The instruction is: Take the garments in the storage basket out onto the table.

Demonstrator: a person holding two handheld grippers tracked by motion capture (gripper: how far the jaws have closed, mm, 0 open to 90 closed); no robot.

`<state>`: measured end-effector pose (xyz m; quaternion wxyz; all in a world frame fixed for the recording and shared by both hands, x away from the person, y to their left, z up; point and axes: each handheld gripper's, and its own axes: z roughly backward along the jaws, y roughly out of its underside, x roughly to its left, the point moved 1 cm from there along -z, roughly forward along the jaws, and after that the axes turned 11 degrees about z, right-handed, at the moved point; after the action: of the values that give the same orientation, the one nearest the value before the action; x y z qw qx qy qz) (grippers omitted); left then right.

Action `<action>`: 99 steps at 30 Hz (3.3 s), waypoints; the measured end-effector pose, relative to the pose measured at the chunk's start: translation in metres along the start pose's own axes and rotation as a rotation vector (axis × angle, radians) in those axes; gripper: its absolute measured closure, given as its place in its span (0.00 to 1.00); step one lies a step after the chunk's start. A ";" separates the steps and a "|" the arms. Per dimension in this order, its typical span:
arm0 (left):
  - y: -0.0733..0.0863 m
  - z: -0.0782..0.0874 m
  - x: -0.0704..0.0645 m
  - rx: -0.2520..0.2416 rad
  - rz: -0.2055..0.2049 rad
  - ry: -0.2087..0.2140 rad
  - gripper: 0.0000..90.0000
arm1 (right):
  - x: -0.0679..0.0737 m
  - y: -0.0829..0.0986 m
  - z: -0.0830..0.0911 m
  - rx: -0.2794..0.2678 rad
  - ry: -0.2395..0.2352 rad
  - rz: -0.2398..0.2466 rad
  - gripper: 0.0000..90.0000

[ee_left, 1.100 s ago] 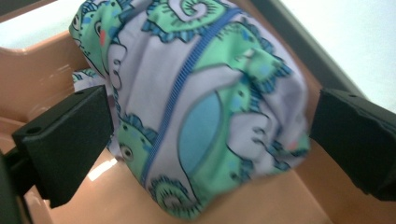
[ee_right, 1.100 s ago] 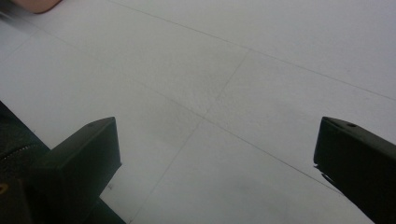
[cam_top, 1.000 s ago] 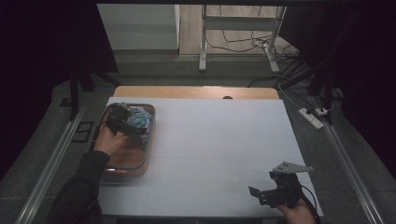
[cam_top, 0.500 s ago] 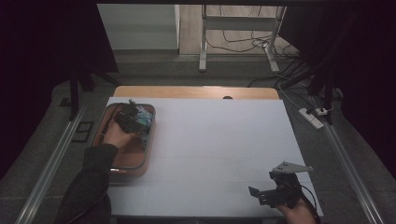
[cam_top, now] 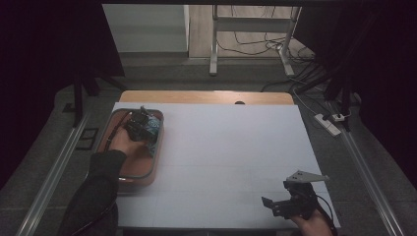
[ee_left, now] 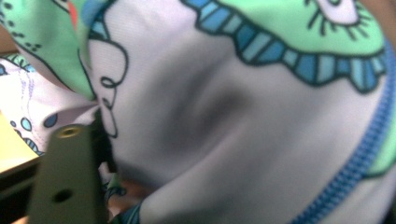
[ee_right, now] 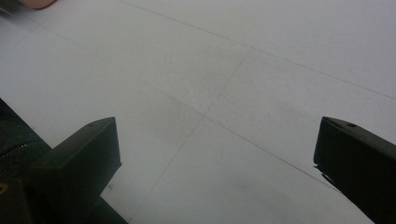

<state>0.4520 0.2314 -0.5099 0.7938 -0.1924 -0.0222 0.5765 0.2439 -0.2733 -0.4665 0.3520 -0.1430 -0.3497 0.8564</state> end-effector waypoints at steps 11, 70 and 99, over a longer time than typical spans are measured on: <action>0.000 0.010 -0.004 0.015 0.041 -0.017 0.51 | 0.000 0.000 0.000 -0.003 -0.003 0.004 0.01; -0.002 0.123 -0.062 -0.359 -0.137 0.237 0.50 | 0.001 0.000 0.002 -0.018 -0.017 0.012 0.01; -0.008 0.084 -0.156 -0.255 -0.360 0.341 0.50 | 0.000 0.000 0.002 -0.016 -0.021 0.010 0.01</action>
<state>0.3856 0.1082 -0.4002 0.8450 -0.3782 0.0056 0.3781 0.2428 -0.2741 -0.4656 0.3430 -0.1387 -0.3592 0.8568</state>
